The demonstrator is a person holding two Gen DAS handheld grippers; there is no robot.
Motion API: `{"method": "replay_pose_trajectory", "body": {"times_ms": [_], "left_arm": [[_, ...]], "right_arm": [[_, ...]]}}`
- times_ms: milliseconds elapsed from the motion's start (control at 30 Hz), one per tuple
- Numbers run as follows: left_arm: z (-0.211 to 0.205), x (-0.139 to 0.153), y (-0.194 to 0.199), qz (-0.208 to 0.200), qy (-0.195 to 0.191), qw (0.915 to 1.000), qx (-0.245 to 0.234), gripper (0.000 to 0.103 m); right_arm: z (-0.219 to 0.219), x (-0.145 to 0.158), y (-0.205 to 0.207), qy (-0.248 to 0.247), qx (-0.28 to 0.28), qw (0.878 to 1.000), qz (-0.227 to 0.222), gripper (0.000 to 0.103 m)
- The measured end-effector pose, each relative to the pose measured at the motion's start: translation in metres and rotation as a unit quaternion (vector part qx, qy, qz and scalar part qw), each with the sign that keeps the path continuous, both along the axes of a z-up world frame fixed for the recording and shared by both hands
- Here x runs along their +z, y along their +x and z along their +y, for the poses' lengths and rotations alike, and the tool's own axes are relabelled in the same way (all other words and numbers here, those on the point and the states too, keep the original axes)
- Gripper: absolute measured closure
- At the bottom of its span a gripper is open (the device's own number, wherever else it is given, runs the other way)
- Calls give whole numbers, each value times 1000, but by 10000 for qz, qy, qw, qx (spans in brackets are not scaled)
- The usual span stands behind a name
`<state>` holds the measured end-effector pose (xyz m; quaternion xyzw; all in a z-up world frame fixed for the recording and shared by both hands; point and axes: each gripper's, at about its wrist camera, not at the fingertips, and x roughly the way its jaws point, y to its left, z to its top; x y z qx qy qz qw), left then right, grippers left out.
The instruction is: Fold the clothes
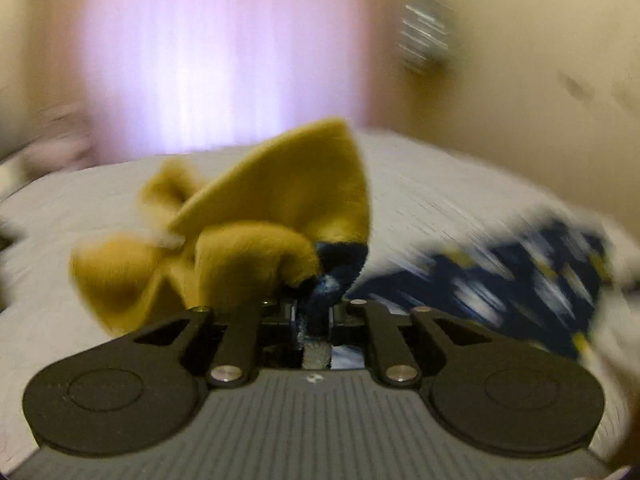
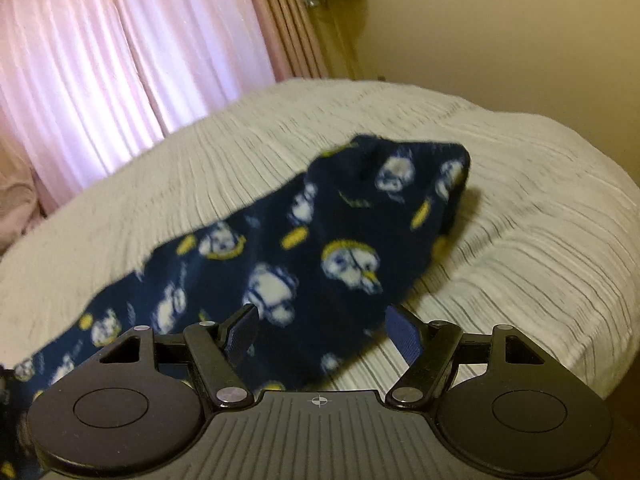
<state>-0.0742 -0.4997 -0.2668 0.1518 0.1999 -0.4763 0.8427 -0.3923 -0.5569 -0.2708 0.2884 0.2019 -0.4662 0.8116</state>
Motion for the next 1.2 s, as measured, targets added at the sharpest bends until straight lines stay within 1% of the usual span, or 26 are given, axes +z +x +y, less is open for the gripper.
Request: {"method": "replay_pose_trajectory", "body": {"times_ms": [67, 100, 133, 167, 200, 233, 300, 367, 400, 433, 467, 500, 533, 567, 600, 667, 767, 800, 833, 867, 900, 933, 967, 1067, 1167, 1200], "left_arm": [[-36, -39, -27, 19, 711, 9963, -489, 86], [-48, -59, -34, 50, 1111, 9921, -582, 83], [-51, -70, -39, -18, 1279, 9900, -588, 83], [-49, -75, -45, -183, 1297, 9896, -590, 84], [-46, -76, -47, -242, 1293, 9894, -612, 80], [-40, -70, -44, -101, 1244, 9900, -653, 74], [-23, -53, -37, 384, 983, 9919, -707, 71], [-1, -35, -29, 843, 655, 9917, -724, 69], [11, -27, -25, 981, 492, 9916, -682, 68], [22, -20, -22, 1077, 384, 9915, -618, 69], [31, -15, -14, 1170, 287, 9913, -534, 70], [42, -10, -8, 1246, 205, 9911, -432, 71], [51, -7, -4, 1292, 152, 9910, -315, 73], [59, -6, 2, 1325, 112, 9909, -204, 73], [66, -4, 7, 1354, 75, 9907, -95, 73], [80, -4, 17, 1493, 23, 9888, 75, 73], [99, -5, 32, 1701, -89, 9851, 219, 73], [104, -5, 36, 1740, -124, 9843, 252, 73], [109, -6, 40, 1801, -171, 9831, 277, 73], [114, -6, 45, 1886, -230, 9813, 295, 73], [118, -7, 50, 1968, -275, 9795, 326, 73], [123, -7, 54, 2046, -302, 9777, 372, 73], [127, -8, 58, 2101, -327, 9763, 405, 73], [135, -9, 63, 2151, -366, 9752, 383, 73], [133, -21, 68, 2230, -244, 9734, 476, 73], [132, -25, 70, 2301, -214, 9716, 511, 73]], "right_arm": [[-3, 1, -1, 10, 9, 10000, -87, 29], [-4, 1, -1, 72, 18, 9999, -137, 29], [-5, 1, -1, 136, 28, 9997, -187, 29], [-6, 0, -1, 201, 37, 9995, -237, 29], [-5, 0, -1, 271, 73, 9991, -326, 29], [-5, -1, -1, 341, 110, 9985, -418, 29], [-2, -3, 0, 419, 250, 9968, -633, 29], [0, -5, 3, 620, 432, 9917, -1037, 29], [-1, -7, 5, 839, 571, 9853, -1372, 29], [-1, -13, 10, 1229, 777, 9721, -1842, 29], [-1, -18, 15, 1623, 984, 9542, -2312, 30], [-2, -25, 22, 2006, 1164, 9360, -2649, 30], [-1, -32, 31, 2366, 1303, 9184, -2892, 30], [1, -38, 42, 2608, 1431, 9052, -3034, 30], [4, -40, 52, 2671, 1549, 9012, -3043, 30], [9, -41, 74, 2533, 1708, 9110, -2771, 30], [11, -47, 102, 2496, 1885, 9170, -2476, 31], [12, -49, 110, 2493, 1937, 9177, -2412, 59], [14, -52, 116, 2449, 2015, 9178, -2388, 76], [14, -55, 123, 2454, 2035, 9199, -2285, 90], [15, -61, 128, 2474, 1990, 9235, -2154, 90], [15, -62, 131, 2458, 1973, 9255, -2102, 96], [17, -60, 130, 2359, 1935, 9279, -2141, 99], [30, -34, 109, 1791, 1903, 9327, -2487, 99], [31, -28, 83, 1703, 1350, 9494, -2267, 99], [26, -37, 81, 1833, 1154, 9532, -2109, 99]]}}
